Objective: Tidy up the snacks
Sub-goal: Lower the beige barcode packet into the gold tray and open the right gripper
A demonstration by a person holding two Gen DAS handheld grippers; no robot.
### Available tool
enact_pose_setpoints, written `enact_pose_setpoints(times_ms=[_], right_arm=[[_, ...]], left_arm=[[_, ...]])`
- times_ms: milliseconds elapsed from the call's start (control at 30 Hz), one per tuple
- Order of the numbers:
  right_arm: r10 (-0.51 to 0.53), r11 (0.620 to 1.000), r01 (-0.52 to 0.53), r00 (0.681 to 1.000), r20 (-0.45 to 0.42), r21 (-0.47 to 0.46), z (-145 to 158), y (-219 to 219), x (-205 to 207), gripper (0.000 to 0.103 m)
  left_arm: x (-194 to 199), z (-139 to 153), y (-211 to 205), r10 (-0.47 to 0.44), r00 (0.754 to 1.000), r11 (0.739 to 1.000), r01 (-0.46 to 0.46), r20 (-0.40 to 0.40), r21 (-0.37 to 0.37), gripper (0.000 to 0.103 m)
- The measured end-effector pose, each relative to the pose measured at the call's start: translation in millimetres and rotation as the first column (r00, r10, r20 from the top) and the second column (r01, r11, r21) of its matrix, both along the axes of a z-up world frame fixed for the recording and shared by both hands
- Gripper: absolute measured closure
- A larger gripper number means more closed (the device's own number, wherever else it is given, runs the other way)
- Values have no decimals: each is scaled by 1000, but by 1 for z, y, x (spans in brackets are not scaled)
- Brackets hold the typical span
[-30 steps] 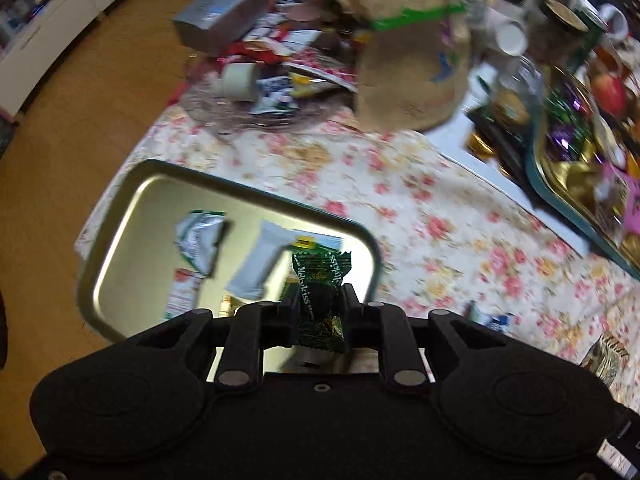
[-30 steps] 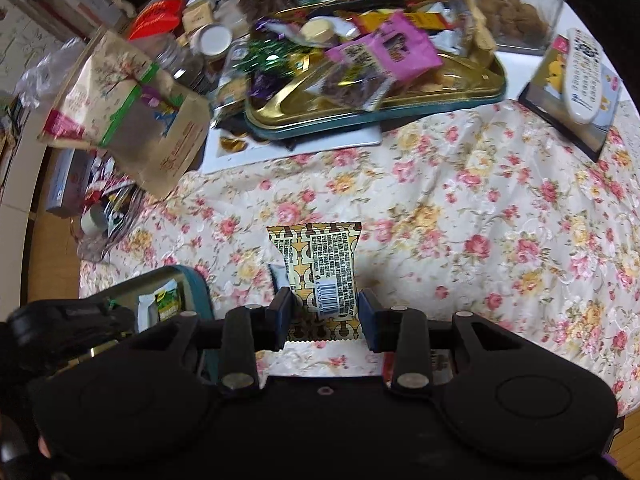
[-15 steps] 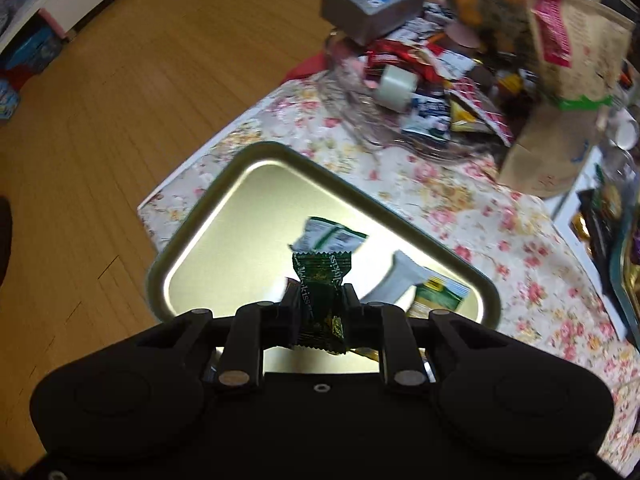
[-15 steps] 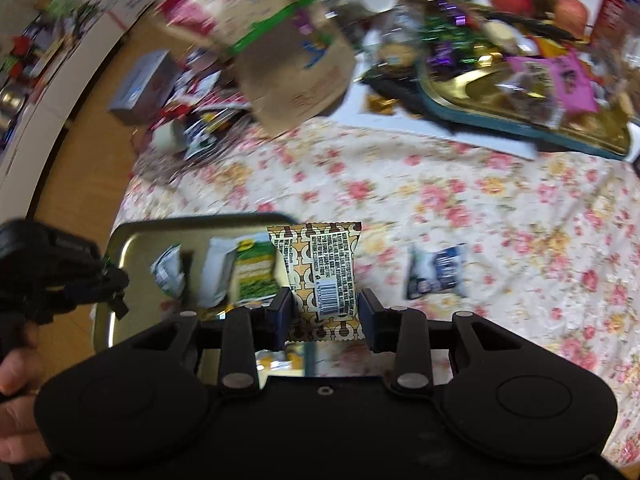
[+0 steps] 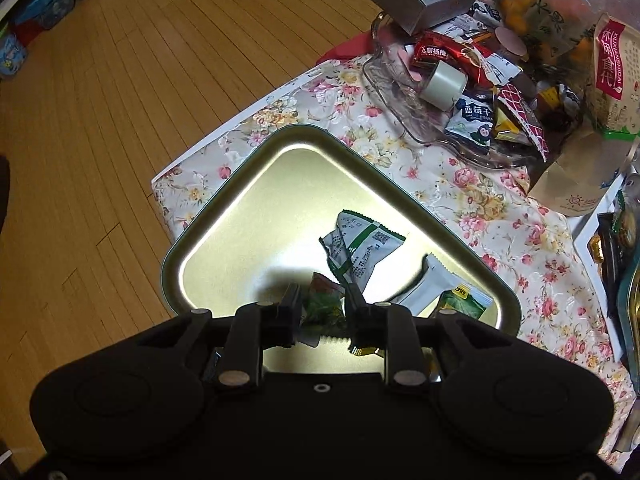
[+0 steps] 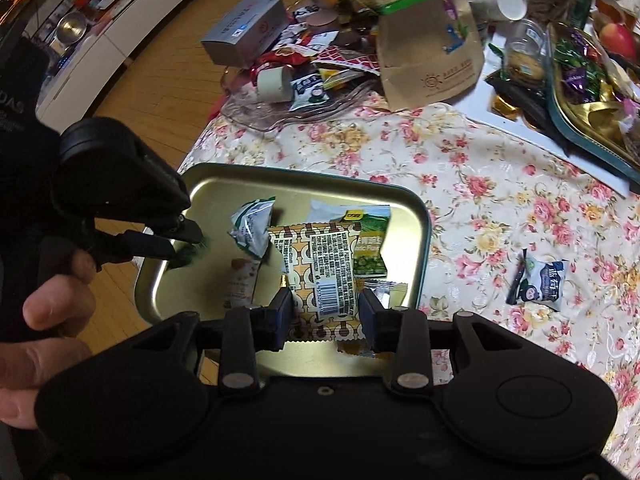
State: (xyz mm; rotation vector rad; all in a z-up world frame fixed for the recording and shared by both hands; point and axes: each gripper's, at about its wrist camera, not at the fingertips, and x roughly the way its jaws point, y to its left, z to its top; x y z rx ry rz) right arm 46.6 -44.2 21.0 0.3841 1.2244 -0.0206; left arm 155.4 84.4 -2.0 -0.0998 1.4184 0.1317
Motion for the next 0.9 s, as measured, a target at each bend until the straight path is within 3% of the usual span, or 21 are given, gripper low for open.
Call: enact_pose_setpoints(times_ms=[100,233,900], right_arm=[[10,999,-9,1000,-6,41,0,-2,0,52],[-4,995,5,1000,-15,96,-2,-7,0,53],[-103,994,105,993,-66,34,-7,-35,-5,52]], left_arm=[[0,-2,-1,2,1000,1000,-2,-9,9,69],[0,-4,-3,-3,1000,1000,3,-24,-3,69],[-12,-10,-48,-194,980,981,192,-50,-38,69]])
